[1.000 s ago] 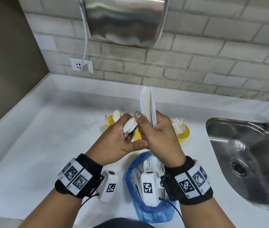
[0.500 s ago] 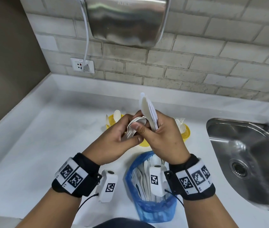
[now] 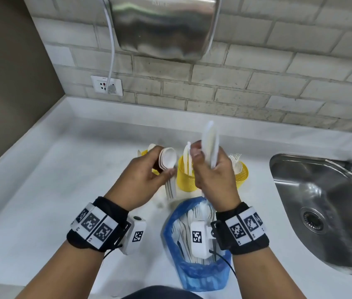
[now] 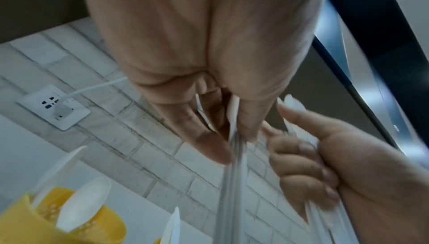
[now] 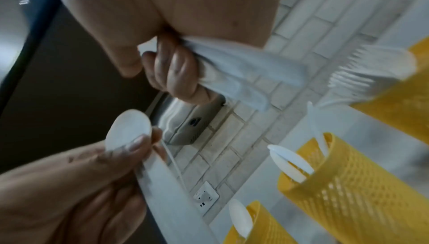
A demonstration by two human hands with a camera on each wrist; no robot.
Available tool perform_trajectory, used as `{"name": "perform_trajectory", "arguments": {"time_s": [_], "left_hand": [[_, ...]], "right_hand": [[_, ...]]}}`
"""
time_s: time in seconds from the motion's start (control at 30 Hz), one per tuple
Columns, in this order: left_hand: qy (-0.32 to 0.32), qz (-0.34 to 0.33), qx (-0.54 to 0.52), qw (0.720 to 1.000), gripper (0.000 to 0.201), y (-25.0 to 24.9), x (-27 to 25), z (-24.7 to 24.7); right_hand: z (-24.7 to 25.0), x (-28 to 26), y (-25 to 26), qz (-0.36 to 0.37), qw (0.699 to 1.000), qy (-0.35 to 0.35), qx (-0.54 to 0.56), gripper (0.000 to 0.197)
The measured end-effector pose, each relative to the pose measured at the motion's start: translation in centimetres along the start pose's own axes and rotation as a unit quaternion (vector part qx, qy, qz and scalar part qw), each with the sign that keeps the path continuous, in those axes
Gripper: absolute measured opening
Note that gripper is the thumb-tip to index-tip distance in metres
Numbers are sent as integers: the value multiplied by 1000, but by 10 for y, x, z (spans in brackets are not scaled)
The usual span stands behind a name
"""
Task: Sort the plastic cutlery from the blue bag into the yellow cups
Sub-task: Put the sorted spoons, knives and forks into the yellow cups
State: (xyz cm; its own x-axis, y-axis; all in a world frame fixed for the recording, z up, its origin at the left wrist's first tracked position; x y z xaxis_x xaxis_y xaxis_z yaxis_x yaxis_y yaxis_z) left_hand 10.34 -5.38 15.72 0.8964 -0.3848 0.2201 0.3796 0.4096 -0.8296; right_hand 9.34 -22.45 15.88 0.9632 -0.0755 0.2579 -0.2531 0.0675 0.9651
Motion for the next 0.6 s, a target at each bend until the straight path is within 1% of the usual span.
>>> {"name": "perform_trajectory", "arguments": {"time_s": [0.03,0.1,0.17,0.23,0.3,0.4,0.47,0.6], "left_hand": [[-22,3,1,1000,23,2,1,8],[-73,8,4,997,25,5,4,27],[-118,14,4,993,22,8,8,44],[-149,22,7,988,20,13,14,56],[-172,30,27,984,20,18,21,65],[-189,48,61,979,23,25,33,72],[-184,58,91,977,24,31,42,71],[-147,67,151,975,28,50,56,61]], "right_hand": [[13,3,-10,-32,996,-48,61,31],[33,8,-24,-69,973,-132,178,41],[51,14,-25,-54,953,-190,228,48],[61,24,-21,-26,944,-216,247,50],[63,36,-19,6,945,-216,246,46],[58,54,-21,33,961,-199,187,38],[49,64,-29,32,972,-183,145,36],[27,75,-50,10,988,-148,45,34]]}}
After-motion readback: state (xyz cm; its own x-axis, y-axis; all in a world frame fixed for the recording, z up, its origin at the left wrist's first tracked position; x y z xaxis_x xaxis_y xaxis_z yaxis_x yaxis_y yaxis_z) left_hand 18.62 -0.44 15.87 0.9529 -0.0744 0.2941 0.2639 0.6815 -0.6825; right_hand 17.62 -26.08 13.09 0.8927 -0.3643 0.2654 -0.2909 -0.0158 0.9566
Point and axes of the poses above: each hand's wrist, its own x-axis towards the middle knuckle, its own z-axis out of the back of the hand, y = z × x, the point moved 10 cm from there along x, towards the middle knuckle, and after that the axes turned 3 degrees about y, right-handed, at the moved point
